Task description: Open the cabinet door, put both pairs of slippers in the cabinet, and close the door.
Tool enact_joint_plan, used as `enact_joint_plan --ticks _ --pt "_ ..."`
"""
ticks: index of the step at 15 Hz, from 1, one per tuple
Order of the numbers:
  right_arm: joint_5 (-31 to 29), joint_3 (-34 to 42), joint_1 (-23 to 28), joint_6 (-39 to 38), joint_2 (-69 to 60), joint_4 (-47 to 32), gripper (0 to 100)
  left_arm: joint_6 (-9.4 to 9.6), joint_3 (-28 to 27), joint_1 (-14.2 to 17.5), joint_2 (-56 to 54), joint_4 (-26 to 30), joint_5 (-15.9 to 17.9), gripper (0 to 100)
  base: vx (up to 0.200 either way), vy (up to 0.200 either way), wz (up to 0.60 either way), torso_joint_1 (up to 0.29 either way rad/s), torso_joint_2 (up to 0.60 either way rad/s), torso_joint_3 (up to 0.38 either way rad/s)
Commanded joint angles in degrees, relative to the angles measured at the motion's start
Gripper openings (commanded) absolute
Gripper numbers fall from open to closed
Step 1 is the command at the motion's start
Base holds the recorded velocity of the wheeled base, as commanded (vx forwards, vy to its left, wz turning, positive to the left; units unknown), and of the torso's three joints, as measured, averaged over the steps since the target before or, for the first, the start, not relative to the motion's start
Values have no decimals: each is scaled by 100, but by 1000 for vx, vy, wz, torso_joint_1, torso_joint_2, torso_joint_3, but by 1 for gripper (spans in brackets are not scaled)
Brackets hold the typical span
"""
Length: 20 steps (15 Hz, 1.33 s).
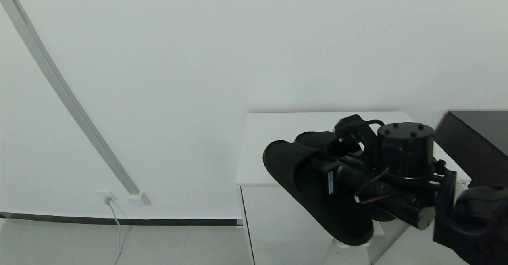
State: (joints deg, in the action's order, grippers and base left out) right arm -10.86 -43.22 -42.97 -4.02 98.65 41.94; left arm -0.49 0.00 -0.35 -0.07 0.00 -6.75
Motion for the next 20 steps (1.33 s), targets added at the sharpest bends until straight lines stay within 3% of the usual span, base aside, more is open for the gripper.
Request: enact_joint_plan --ticks 1,10,20 --pt "58 604 -282 -11 -838 -36 0 5 0 0 7 0 -1 0 0 0 0 0 0 0" --pt "31 639 -475 -2 -803 -28 0 -4 0 0 7 0 -1 0 0 0 0 0 0 0" --pt "31 692 -493 -11 -777 -10 0 -4 0 0 7 0 -1 0 -200 0 0 2 3 4"
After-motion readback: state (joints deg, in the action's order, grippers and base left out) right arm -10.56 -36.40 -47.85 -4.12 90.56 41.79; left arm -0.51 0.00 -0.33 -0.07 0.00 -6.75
